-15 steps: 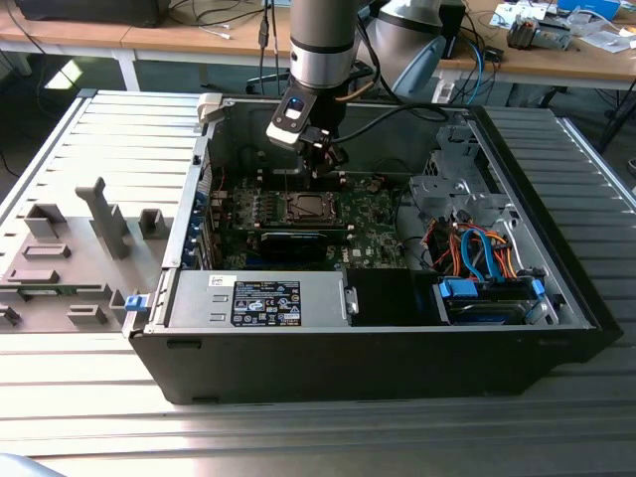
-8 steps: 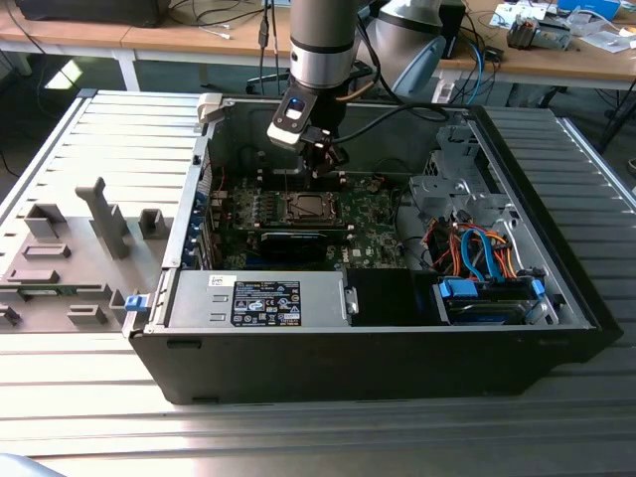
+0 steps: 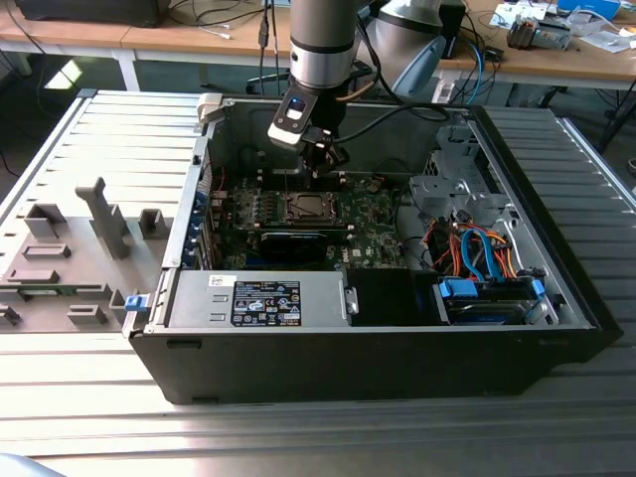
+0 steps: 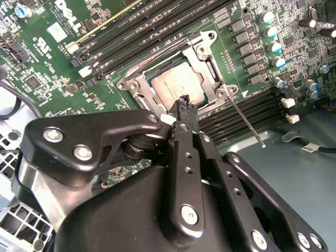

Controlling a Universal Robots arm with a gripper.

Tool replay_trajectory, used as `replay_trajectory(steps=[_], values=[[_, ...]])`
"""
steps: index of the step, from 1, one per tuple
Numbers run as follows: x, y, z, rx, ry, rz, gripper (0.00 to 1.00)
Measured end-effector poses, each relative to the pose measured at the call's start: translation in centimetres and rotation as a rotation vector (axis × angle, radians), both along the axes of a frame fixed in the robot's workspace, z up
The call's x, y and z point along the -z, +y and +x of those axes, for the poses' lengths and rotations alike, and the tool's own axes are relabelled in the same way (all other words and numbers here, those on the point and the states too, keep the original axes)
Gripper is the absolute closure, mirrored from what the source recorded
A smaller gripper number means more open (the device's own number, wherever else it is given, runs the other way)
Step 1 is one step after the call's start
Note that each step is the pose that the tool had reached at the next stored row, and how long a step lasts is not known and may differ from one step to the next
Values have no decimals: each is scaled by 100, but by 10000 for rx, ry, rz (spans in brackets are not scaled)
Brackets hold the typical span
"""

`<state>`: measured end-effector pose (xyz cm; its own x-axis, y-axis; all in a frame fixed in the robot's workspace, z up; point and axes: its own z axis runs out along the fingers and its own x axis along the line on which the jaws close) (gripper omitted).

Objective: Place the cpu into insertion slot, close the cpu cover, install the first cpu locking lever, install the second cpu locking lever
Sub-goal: 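Install the first cpu locking lever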

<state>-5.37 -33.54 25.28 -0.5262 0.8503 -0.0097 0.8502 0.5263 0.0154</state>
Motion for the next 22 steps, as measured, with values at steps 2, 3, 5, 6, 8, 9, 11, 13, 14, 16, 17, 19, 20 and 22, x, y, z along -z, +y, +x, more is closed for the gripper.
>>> replay_trajectory(steps=[2, 3, 5, 6, 8, 9, 11, 13, 14, 16, 17, 19, 20, 22], values=[[0, 0, 0, -31, -1, 0, 89], [0, 0, 0, -57, 0, 0, 89], [0, 0, 0, -130, 0, 0, 89], [0, 0, 0, -158, 0, 0, 89], [0, 0, 0, -206, 0, 0, 89], [0, 0, 0, -221, 0, 0, 89], [0, 0, 0, -270, 0, 0, 89], [0, 0, 0, -299, 0, 0, 89], [0, 0, 0, -314, 0, 0, 89], [0, 0, 0, -361, 0, 0, 89], [0, 0, 0, -391, 0, 0, 89], [0, 0, 0, -430, 0, 0, 89], [0, 0, 0, -447, 0, 0, 89], [0, 0, 0, -494, 0, 0, 89]])
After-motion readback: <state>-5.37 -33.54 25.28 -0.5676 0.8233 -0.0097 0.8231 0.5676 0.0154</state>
